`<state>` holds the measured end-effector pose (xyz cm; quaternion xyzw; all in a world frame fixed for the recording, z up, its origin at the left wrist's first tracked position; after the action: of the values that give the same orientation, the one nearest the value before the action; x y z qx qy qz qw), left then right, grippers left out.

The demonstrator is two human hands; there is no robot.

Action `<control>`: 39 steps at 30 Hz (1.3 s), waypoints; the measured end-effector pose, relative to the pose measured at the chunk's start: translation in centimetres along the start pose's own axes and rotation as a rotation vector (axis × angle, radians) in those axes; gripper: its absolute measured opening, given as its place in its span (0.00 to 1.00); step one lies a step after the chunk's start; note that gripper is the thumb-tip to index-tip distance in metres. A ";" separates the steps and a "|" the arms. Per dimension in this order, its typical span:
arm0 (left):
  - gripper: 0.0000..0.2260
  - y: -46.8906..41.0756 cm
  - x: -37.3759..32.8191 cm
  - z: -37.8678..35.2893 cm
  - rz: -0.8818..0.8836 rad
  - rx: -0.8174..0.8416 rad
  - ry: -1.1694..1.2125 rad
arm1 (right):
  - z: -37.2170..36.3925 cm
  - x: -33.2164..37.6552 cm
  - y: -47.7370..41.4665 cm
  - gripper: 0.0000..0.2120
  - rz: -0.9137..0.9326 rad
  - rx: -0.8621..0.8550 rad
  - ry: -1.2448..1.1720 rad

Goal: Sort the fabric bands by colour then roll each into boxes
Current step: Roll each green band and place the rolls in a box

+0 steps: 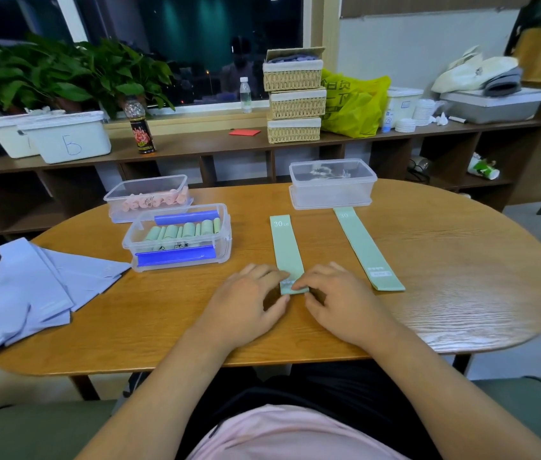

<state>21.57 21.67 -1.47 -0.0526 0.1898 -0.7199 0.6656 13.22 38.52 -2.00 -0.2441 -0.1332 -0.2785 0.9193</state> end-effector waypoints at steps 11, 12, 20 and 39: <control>0.16 0.0 0.4 -0.2 0.017 0.018 0.032 | -0.2 -0.1 -0.1 0.18 -0.030 0.021 0.080; 0.17 -0.1 0.4 -0.2 0.025 0.022 0.029 | -0.2 0.0 -0.1 0.19 -0.029 0.022 0.108; 0.20 -0.3 0.7 -0.6 0.036 0.065 0.024 | -0.6 0.3 -0.1 0.17 0.031 0.053 0.138; 0.22 -0.5 0.5 -0.2 0.137 0.080 0.069 | -0.7 -0.1 -2.1 0.20 0.005 0.068 0.245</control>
<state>21.03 21.23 -1.54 0.0121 0.1867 -0.6810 0.7080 12.02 36.68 -1.82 -0.1773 -0.0285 -0.2993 0.9371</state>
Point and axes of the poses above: each hand's wrist, its own y-axis away from the middle knuckle, its own z-axis out of the back of the hand, x = y × z, the point moved 5 cm from there along -y, towards the middle knuckle, and after that the axes turned 1 degree about x, right-handed, at the moved point
